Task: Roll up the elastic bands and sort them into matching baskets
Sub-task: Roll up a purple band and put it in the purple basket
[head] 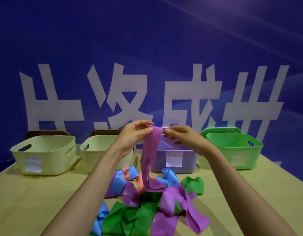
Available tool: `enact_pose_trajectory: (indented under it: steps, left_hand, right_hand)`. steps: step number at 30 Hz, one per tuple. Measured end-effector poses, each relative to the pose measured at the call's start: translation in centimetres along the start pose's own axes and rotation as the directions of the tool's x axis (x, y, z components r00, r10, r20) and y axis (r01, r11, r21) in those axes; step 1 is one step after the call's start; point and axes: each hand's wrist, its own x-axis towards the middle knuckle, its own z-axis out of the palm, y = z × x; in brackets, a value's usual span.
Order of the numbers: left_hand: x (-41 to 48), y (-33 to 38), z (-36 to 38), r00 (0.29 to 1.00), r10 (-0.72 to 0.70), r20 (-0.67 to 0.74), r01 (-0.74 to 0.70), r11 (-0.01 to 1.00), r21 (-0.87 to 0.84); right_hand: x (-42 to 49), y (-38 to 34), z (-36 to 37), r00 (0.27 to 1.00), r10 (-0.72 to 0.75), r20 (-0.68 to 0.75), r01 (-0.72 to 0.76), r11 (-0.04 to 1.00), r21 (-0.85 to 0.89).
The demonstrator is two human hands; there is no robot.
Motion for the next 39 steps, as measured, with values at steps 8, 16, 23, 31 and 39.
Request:
enact_pose_trajectory:
  steps: [8,16,23,31,39]
  left_hand:
    - [0.4,1.7,0.2,0.995,0.096,-0.023,-0.092,0.988,0.127]
    - [0.3,3.3,-0.7,0.991,0.130,0.034,-0.134,0.976,0.172]
    - [0.4,2.8,-0.1,0.884,0.353,-0.306,-0.196,0.874,0.444]
    - [-0.6,-0.9,2.3,0.958,0.252,-0.134,-0.196,0.922,0.333]
    - [-0.2,-1.1,2.4,0.967,0.192,-0.168,-0.163,0.971,0.173]
  right_hand:
    - [1.7,-3.2,1.1,0.922,-0.328,-0.206,0.212,0.872,-0.441]
    - [1.5,-5.3,0.9,0.941,-0.339,-0.011,0.327,0.915,-0.237]
    - [1.6,-6.6,0.8,0.960,-0.267,-0.084,0.275,0.957,0.091]
    - [1.4,-7.0,0.8,0.983,-0.169,-0.071,0.179,0.969,0.169]
    - [1.5,-6.5,0.0,0.921,-0.346,-0.181,0.256,0.884,-0.391]
